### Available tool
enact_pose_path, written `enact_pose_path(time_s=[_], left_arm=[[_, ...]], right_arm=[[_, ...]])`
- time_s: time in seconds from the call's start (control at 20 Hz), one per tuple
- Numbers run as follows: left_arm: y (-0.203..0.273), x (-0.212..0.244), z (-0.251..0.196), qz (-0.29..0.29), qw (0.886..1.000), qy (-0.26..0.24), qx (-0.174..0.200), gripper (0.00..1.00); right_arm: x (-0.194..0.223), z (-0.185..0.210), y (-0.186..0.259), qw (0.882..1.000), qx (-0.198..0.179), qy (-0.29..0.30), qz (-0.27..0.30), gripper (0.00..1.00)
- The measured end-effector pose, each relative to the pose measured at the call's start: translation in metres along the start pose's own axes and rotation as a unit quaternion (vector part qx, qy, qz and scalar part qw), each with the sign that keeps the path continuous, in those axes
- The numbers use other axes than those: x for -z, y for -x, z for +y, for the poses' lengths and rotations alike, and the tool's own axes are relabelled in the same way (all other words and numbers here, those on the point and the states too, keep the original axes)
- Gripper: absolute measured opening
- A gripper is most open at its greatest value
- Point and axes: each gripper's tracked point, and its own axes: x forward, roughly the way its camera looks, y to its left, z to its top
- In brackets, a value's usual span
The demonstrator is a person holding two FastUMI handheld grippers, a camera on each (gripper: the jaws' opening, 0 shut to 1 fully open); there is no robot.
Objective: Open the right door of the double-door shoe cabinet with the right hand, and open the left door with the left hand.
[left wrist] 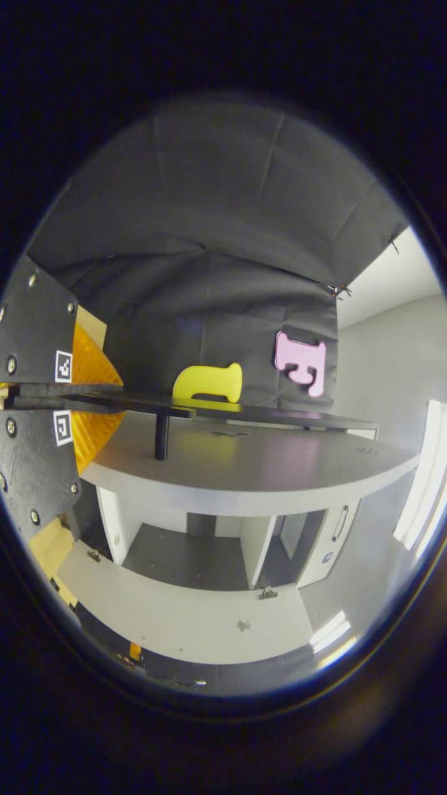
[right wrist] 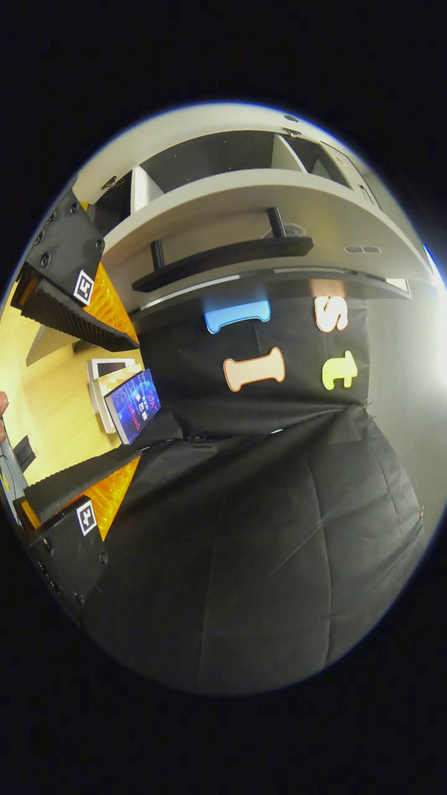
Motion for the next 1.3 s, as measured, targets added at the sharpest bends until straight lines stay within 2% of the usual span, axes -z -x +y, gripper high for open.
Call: enact_pose_path(time_s=[0.2,0.25,0.35,0.4,0.5,0.55,0.65,0.75,0.85,1.05,1.15,1.3], left_arm=[[0.011,-0.012,0.001,-0.012,0.998,-0.033,-0.044,0.0],[0.019,-0.022,0.001,-0.024,0.998,-0.036,-0.054,0.03],[0.032,-0.028,-0.003,-0.036,0.998,-0.023,-0.055,0.0],[0.036,-0.028,-0.007,-0.036,0.998,-0.014,-0.053,0.04],[0.055,-0.025,-0.011,-0.043,0.997,-0.001,-0.064,0.06],[0.065,-0.023,-0.013,-0.048,0.997,0.003,-0.065,0.16],[0.074,-0.014,-0.027,-0.047,0.997,0.018,-0.051,0.42],[0.083,-0.011,-0.033,-0.045,0.997,0.016,-0.055,0.86],[0.082,-0.008,-0.043,-0.048,0.997,0.002,-0.06,0.89],[0.081,0.004,-0.082,-0.044,0.998,-0.031,-0.038,0.95],[0.082,0.01,-0.1,-0.04,0.998,-0.036,-0.031,0.91],[0.079,0.018,-0.125,-0.039,0.999,-0.021,-0.002,0.91]], right_arm=[[-0.003,0.004,0.021,1.0,-0.007,0.016,-0.005,1.0],[-0.004,0.005,0.028,1.0,-0.009,0.016,-0.005,1.0],[-0.01,0.011,0.037,1.0,-0.016,0.019,-0.01,0.98],[-0.013,0.015,0.041,0.999,-0.021,0.025,-0.011,0.92],[-0.018,0.025,0.049,0.998,-0.034,0.046,-0.012,0.92],[-0.022,0.027,0.053,0.997,-0.038,0.059,-0.015,0.98],[-0.028,0.035,0.061,0.996,-0.047,0.067,-0.024,0.98],[-0.032,0.052,0.069,0.996,-0.067,0.058,-0.033,0.98],[-0.034,0.065,0.076,0.994,-0.083,0.052,-0.038,0.98],[-0.032,0.089,0.086,0.992,-0.113,0.035,-0.047,0.98],[-0.027,0.092,0.089,0.991,-0.115,0.046,-0.048,0.98],[-0.016,0.104,0.094,0.99,-0.128,0.03,-0.04,0.98]])
